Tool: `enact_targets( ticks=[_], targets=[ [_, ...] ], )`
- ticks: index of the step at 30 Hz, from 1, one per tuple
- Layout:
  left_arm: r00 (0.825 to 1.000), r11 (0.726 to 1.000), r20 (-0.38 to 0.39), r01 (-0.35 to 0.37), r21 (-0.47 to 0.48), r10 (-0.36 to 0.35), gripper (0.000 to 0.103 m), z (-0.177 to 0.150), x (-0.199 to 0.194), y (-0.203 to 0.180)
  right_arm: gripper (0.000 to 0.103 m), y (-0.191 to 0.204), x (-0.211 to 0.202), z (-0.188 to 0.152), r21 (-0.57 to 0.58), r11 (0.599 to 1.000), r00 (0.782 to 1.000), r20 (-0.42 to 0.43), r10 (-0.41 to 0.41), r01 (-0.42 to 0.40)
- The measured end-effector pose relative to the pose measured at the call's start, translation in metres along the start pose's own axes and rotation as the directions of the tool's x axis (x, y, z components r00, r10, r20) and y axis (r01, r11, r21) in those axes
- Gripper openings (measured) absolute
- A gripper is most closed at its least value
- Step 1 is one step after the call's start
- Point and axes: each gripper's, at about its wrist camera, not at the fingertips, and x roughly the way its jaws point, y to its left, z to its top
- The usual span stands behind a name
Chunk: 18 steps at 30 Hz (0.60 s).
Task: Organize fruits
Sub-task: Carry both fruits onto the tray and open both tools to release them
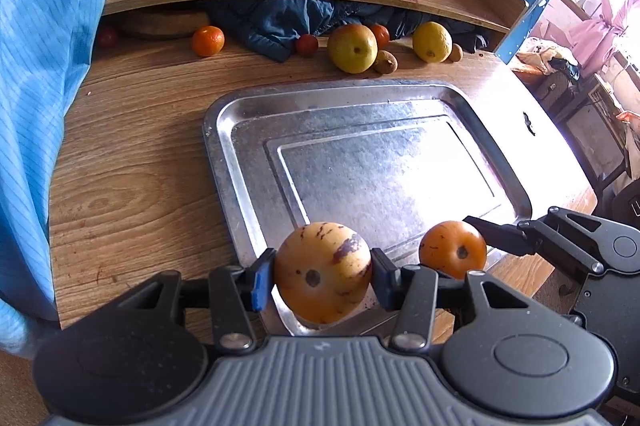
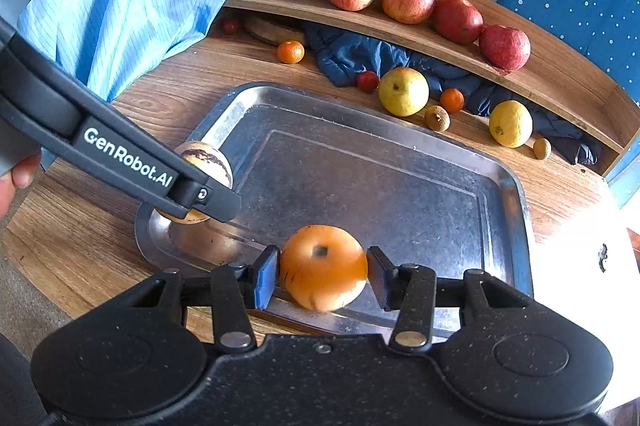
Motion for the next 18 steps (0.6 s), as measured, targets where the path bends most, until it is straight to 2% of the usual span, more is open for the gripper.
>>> enact_targets(
  ticks=[8, 14, 18],
  targets=[
    [1.0, 1.0, -0.003, 0.006, 0.007, -0.006, 0.053, 0.002, 0.0, 0.0, 0.05, -0.002, -0.001, 0.0, -0.008, 1.0, 1.0, -0.001, 0.009, -0.009],
    [1.0, 1.0, 0.015, 0.01, 0.01, -0.01, 0.055, 0.007, -0.009, 0.001, 0.066, -0.018, -0.017, -0.003, 0.0, 1.0, 1.0, 0.019, 0.015, -0.015],
    [1.0, 1.0, 0.028, 0.006, 0.017, -0.006, 0.066, 0.006, -0.018, 0.001, 0.077, -0.035, -0.031, -0.007, 0.04, 0.999, 1.0, 0.021, -0.005, 0.004]
  ],
)
